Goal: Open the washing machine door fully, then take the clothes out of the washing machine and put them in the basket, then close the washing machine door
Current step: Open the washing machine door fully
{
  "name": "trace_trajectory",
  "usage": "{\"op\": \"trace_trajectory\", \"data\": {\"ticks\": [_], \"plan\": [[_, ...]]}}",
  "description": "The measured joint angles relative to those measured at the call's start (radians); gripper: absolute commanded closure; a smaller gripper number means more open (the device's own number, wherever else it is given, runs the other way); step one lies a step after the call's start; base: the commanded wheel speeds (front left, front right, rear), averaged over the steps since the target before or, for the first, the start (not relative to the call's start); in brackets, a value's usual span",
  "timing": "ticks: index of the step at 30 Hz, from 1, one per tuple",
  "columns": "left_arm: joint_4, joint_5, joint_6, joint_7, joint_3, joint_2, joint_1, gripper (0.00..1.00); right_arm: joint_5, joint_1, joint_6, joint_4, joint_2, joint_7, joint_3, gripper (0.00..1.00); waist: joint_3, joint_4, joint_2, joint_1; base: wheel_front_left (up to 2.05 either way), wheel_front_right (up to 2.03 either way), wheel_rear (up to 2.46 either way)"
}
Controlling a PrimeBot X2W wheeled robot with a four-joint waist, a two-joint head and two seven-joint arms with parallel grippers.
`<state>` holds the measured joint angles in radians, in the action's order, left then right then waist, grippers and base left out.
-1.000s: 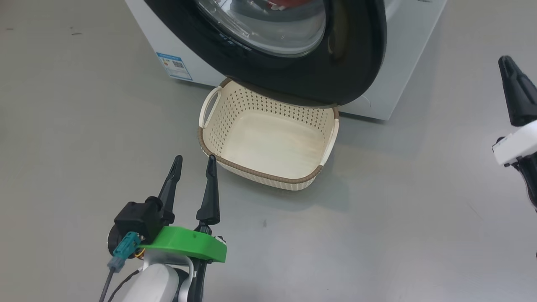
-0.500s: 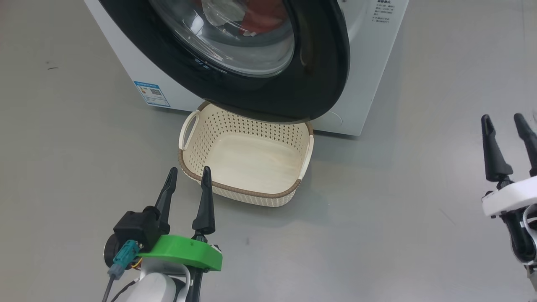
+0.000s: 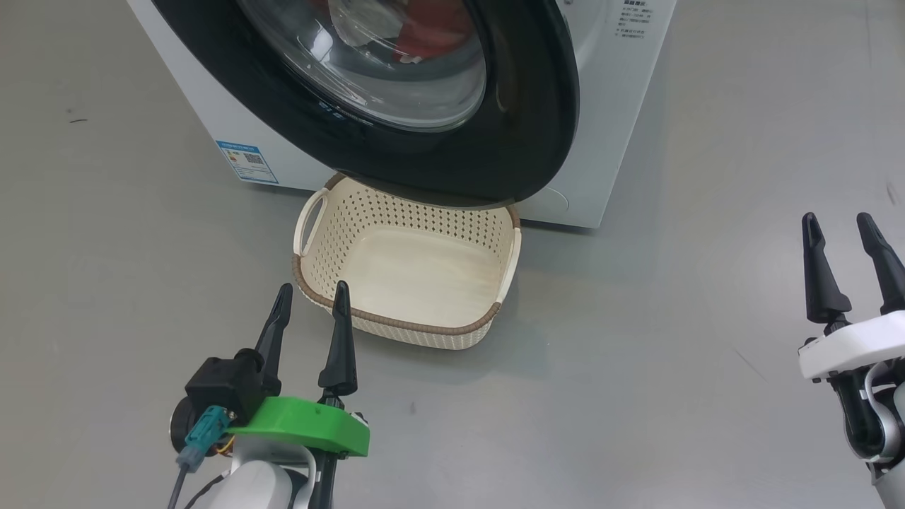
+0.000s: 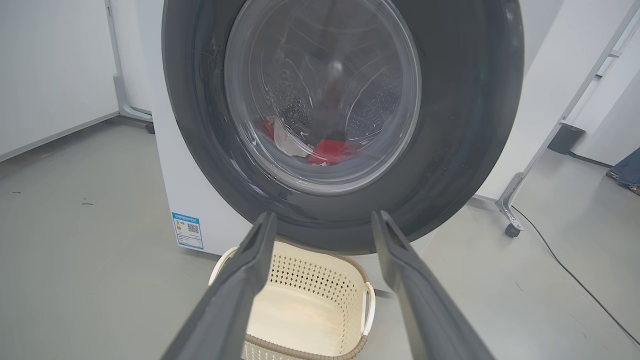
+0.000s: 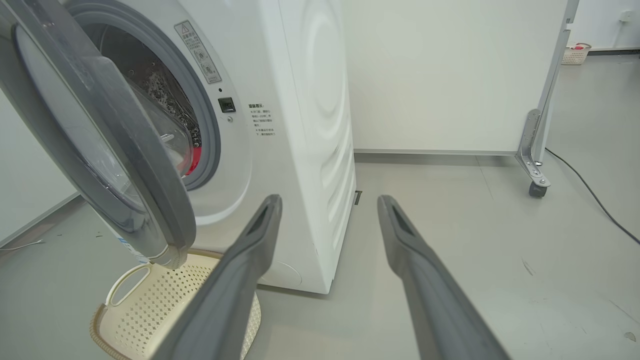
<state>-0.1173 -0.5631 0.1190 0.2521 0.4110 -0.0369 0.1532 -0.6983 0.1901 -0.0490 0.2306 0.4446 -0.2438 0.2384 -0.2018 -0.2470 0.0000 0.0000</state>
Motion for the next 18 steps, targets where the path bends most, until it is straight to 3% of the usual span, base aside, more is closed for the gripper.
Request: {"op": "trace_trajectory", "data": {"ticks": [18], "plan": [[0.000, 0.000, 0.000, 0.000, -0.012, 0.000, 0.000, 0.00, 0.043, -0.034, -0.001, -0.042, -0.039, -0.001, -0.046, 0.00, -0.008, 0.028, 0.0000, 0.0000, 0.00, 0.00, 0.00]]}}
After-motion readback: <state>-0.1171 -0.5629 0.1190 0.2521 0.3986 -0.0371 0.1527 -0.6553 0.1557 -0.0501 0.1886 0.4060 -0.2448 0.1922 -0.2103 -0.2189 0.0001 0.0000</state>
